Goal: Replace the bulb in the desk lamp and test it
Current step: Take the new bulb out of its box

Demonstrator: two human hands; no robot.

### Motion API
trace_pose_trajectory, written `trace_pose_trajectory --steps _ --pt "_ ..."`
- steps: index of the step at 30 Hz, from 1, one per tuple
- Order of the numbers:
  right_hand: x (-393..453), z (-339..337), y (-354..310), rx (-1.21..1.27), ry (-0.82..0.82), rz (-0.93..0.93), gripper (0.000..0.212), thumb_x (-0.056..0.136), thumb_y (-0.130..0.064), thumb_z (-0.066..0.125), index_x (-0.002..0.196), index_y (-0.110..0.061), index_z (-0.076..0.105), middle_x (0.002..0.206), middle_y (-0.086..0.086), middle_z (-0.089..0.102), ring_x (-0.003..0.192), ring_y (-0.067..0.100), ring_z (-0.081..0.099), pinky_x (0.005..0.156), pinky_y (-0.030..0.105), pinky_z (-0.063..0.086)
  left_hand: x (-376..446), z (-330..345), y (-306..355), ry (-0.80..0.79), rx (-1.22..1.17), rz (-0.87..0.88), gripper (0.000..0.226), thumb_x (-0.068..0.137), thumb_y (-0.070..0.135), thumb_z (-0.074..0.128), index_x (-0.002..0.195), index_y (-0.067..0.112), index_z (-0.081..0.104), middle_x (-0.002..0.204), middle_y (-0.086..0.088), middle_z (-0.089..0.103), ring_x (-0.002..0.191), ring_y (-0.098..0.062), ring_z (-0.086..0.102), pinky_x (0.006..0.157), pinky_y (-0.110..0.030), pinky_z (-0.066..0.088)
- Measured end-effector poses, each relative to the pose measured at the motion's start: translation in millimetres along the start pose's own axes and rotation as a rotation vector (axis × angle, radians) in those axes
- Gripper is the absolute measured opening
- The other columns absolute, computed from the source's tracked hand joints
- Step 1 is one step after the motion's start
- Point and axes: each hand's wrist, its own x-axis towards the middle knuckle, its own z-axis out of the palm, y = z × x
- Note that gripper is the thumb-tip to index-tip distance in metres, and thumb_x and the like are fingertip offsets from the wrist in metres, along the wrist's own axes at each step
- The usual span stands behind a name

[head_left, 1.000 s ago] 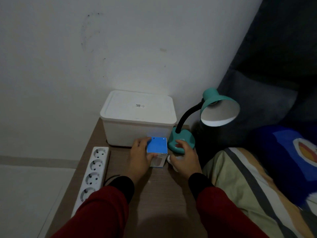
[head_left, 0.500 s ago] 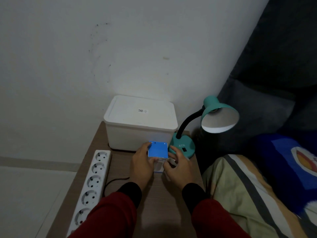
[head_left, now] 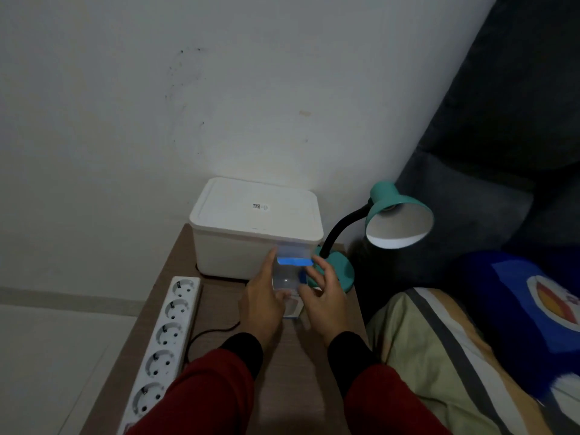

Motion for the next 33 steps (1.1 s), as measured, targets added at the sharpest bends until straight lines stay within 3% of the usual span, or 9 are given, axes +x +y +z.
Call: trace_pose_trajectory --steps 3,6,9,13,20,27,33 --pt "10.0 4.8 -7.2 -0.052 -0.013 -0.077 0.048 0.084 0.006 0.054 0.117 -0.025 0.039 0.13 -0.006 0.051 0.109 -0.004 0.052 0.08 0.004 0.045 2.3 -5.3 3.4 -0.03 0.039 0.061 0.097 0.079 0.01 0.066 0.142 0.046 0.003 0.138 0.002 0.051 0.112 -0.021 0.059 0.087 -0.027 0.049" --pt "19.2 6.3 -7.5 -0.174 0.022 -0.135 0.034 0.084 0.003 0.055 0.104 -0.019 0.038 0.117 -0.006 0.055 0.11 0.012 0.056 0.083 0.013 0.043 6.4 -13.2 -1.8 -0.085 0.063 0.235 0.097 0.078 0.011 0.068 0.142 0.046 0.004 0.146 0.006 0.039 0.128 -0.013 0.044 0.1 -0.022 0.04" --pt "29.5 4.6 -2.8 -0.355 -0.026 -0.155 0.019 0.087 -0.01 0.061 0.101 -0.016 0.05 0.112 0.002 0.061 0.105 0.013 0.055 0.086 0.018 0.038 13.6 -21.5 -5.5 -0.195 0.166 0.288 0.098 0.079 0.017 0.069 0.139 0.046 -0.004 0.132 -0.002 0.04 0.118 -0.016 0.046 0.099 -0.023 0.041" --pt "46.1 3.9 7.8 -0.535 -0.083 -0.076 0.036 0.083 -0.025 0.068 0.117 -0.015 0.059 0.121 0.003 0.063 0.116 0.019 0.054 0.098 0.029 0.044 26.4 -27.5 -4.5 -0.321 0.245 0.262 0.103 0.079 0.028 0.07 0.136 0.046 -0.014 0.116 -0.003 0.04 0.104 -0.016 0.047 0.093 -0.026 0.043" --pt "62.1 13.4 17.8 -0.703 -0.098 0.027 0.051 0.065 -0.042 0.079 0.107 -0.022 0.059 0.11 0.005 0.06 0.106 0.022 0.056 0.093 0.035 0.05 35.3 -28.5 -10.6 -0.356 0.274 0.253 0.103 0.077 0.033 0.071 0.133 0.052 -0.013 0.097 0.003 0.037 0.086 -0.009 0.041 0.08 -0.019 0.038" --pt "64.1 17.6 21.6 -0.661 -0.052 -0.043 0.049 0.059 -0.034 0.085 0.097 -0.02 0.058 0.1 0.002 0.062 0.1 0.019 0.055 0.086 0.033 0.052 35.9 -27.5 -12.4 -0.357 0.255 0.233 0.102 0.076 0.032 0.072 0.141 0.049 -0.005 0.094 0.005 0.037 0.084 -0.006 0.04 0.078 -0.015 0.035" --pt "54.7 9.9 13.1 -0.441 0.017 -0.044 0.057 0.06 -0.02 0.087 0.107 -0.014 0.055 0.096 -0.004 0.057 0.097 0.015 0.058 0.082 0.028 0.051 33.0 -27.3 -10.8 -0.352 0.194 0.213 0.103 0.076 0.031 0.072 0.132 0.058 -0.01 0.104 0.005 0.04 0.098 -0.007 0.042 0.094 -0.021 0.037"
